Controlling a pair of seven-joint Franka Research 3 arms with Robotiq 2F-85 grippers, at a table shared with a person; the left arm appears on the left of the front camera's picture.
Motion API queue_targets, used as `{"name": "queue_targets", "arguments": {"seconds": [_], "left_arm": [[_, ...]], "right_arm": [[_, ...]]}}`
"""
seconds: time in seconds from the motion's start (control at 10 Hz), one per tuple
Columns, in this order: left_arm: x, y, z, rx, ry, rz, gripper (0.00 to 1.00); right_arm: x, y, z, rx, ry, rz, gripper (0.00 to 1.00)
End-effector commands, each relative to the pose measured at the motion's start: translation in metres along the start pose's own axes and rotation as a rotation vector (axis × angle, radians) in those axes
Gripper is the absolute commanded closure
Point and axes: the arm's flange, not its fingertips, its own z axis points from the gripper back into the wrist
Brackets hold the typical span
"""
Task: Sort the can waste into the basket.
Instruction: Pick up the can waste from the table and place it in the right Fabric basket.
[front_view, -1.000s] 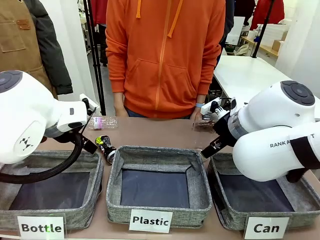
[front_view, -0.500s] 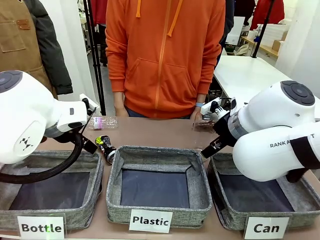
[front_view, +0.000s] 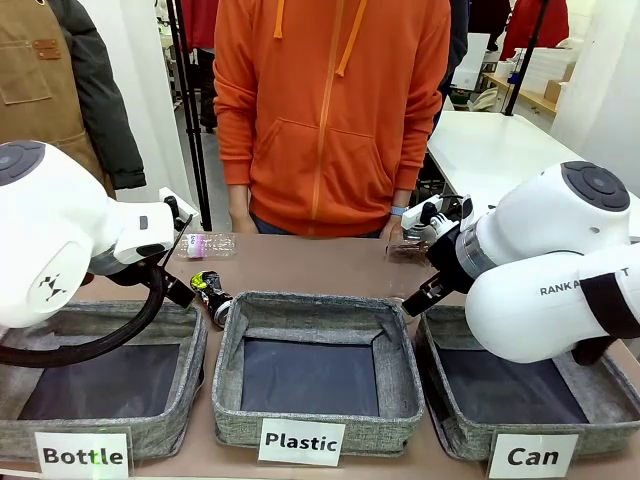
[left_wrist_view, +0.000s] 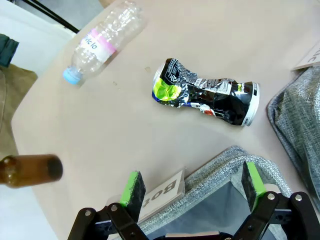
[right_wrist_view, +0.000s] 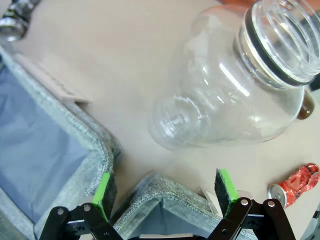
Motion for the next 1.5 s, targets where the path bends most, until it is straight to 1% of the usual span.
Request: {"name": "queue_targets", "arguments": {"seconds": [0.0,0.1,0.2,0.3,0.4,0.5,0.6,0.7,0.8,0.9,1.0,1.1,1.2,1.3,1.4], "left_arm": [[0.0,0.0,0.0,0.0,0.0,0.0,0.0],[-0.001,-0.003,0.021,-0.085,0.008,-0.007,0.0],[-0.007,-0.007,0.052,-0.125,0.017,0.023,0.0],[-0.012,-0.007,0.086,-0.201,0.081,0.09,0.0],[-0.023,-0.001,0.114,-0.26,0.06,0.197,0.0],[-0.041,0.011,0.139,-0.405,0.031,0.157,0.0],[-0.063,0.031,0.158,-0.555,0.013,0.137,0.0],[-0.086,0.064,0.172,-0.692,-0.03,0.142,0.0],[-0.114,0.103,0.185,-0.776,-0.11,0.223,0.0],[-0.15,0.149,0.195,-0.842,-0.246,0.344,0.0],[-0.18,0.185,0.196,-0.9,-0.372,0.407,0.0],[-0.198,0.192,0.193,-0.907,-0.462,0.495,0.0],[-0.223,0.201,0.184,-0.912,-0.528,0.612,0.0],[-0.241,0.192,0.175,-0.919,-0.589,0.687,0.0],[-0.238,0.177,0.174,-0.911,-0.617,0.736,0.0]], "right_arm": [[0.0,0.0,0.0,0.0,0.0,0.0,0.0],[0.001,-0.003,0.019,0.045,0.024,0.003,0.0],[0.0,-0.009,0.046,0.102,0.066,0.006,0.0],[0.0,-0.018,0.076,0.154,0.089,-0.061,0.0],[-0.002,-0.027,0.102,0.207,0.16,-0.145,0.0],[-0.006,-0.041,0.128,0.284,0.177,-0.267,0.0],[-0.017,-0.06,0.149,0.412,0.157,-0.382,0.0],[-0.034,-0.088,0.167,0.521,0.106,-0.473,0.0],[-0.055,-0.119,0.182,0.622,0.043,-0.544,0.0],[-0.083,-0.154,0.195,0.717,-0.04,-0.625,0.0],[-0.11,-0.183,0.2,0.794,-0.124,-0.706,0.0],[-0.137,-0.206,0.201,0.835,-0.2,-0.788,0.0],[-0.164,-0.227,0.199,0.859,-0.251,-0.876,0.0],[-0.19,-0.243,0.196,0.864,-0.297,-0.952,0.0],[-0.206,-0.251,0.194,0.863,-0.327,-1.014,0.0]]}}
